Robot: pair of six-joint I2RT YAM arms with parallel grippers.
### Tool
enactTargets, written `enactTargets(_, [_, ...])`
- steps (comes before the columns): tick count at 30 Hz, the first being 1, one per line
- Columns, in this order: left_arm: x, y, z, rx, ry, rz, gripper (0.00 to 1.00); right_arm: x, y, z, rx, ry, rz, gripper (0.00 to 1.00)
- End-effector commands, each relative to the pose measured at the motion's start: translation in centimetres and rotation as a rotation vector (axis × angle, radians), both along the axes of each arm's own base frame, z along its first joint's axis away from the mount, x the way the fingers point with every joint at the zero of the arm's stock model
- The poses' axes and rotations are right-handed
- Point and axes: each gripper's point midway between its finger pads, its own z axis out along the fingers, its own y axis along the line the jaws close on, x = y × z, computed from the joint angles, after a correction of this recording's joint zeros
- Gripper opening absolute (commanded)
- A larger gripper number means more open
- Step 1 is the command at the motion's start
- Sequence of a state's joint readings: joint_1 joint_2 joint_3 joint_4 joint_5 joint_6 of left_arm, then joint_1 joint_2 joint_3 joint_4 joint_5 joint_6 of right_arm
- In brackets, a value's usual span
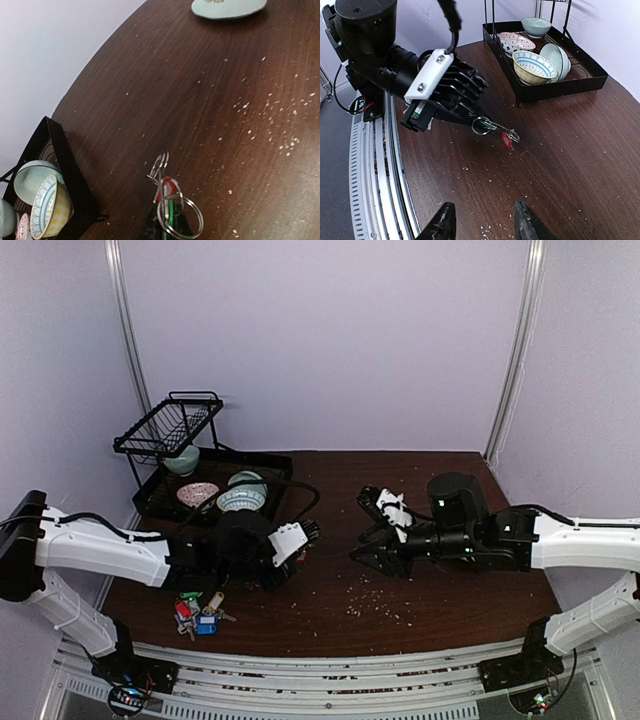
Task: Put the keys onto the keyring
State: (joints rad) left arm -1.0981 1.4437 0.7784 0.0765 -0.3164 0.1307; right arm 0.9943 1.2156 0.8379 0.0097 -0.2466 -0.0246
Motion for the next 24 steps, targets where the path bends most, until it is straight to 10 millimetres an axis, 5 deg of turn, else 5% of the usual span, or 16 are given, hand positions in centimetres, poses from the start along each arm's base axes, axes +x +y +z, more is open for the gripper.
enactTargets(1, [2.8,-0.1,1.7,0.044,-0.114,0.096,0.00,0.7,-0.7,1.1,0.020,-0.044,-0.044,0.40])
enactTargets(7, [2.1,-2.3,-4.3,0.184,-0.005,0.026,0.02,1.1,-1.5,0.8,0.013,-0.038,-0.090,0.40])
enactTargets(10, [1.2,-3.5,-6.2,0.191,0.069,-0.031,0.19,1.2,-1.7,0.8,0.010,-0.037,-0.098,0.40])
enactTargets(19, [-1.5,-5.2,-4.7,0.097,0.162,-0.178,0.53,1.3,-2.0,0.7,0.007,-0.031,-0.113,0.41])
enactTargets(24, [-2.8,-4.4,-3.4,0.020,0.242,-0.238,0.57,1.6,-2.3,0.3,-0.006,-0.010,-0.135,0.41])
